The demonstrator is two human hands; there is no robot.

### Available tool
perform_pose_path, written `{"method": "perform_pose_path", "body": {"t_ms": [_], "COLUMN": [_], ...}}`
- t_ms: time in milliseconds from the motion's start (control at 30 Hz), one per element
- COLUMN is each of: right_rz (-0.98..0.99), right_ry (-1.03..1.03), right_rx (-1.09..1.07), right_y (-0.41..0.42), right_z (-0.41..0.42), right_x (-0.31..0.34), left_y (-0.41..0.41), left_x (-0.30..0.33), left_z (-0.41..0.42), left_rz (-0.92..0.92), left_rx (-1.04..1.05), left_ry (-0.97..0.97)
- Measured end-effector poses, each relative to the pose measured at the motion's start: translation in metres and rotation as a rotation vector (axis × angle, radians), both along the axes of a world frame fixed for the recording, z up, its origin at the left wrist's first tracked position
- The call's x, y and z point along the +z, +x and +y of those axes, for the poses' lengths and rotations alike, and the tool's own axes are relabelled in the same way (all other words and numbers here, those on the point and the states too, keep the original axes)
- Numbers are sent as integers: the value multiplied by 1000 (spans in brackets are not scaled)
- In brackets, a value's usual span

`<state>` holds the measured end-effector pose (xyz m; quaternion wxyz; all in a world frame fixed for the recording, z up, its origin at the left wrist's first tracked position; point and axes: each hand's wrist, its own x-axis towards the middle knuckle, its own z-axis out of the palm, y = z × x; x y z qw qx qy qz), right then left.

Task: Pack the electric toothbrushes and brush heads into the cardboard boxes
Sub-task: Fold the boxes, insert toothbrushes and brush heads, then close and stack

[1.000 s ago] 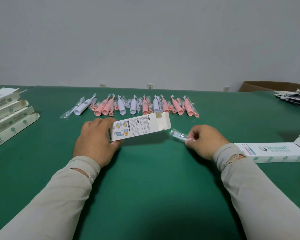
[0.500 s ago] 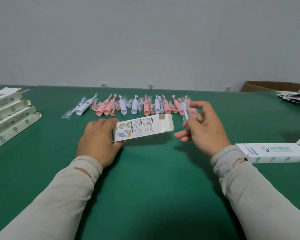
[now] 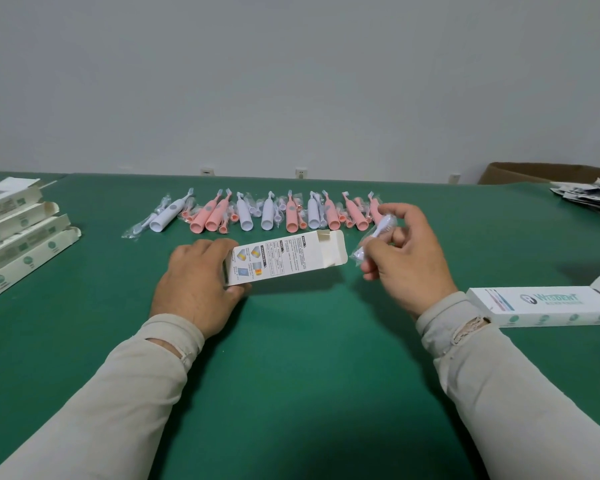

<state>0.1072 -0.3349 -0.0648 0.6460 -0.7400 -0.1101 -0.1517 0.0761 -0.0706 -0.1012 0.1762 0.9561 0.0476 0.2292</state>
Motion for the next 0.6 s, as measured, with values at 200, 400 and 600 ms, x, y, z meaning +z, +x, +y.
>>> {"method": "perform_pose_path", "body": {"t_ms": [200, 400, 600], "right_rz": [-71, -102, -58], "right_ry": [78, -39, 0], "right_rx": [-23, -77, -112], "right_y": [-4, -3, -4], "right_z": [9, 13, 19], "right_x": [0, -6, -11], "left_y": [0, 0, -2], "left_x": [0, 0, 1], "left_z": [-1, -2, -4], "left_rz": [10, 1, -44], "left_rx": [-1, -8, -40], "left_ry": [-2, -9, 12]}}
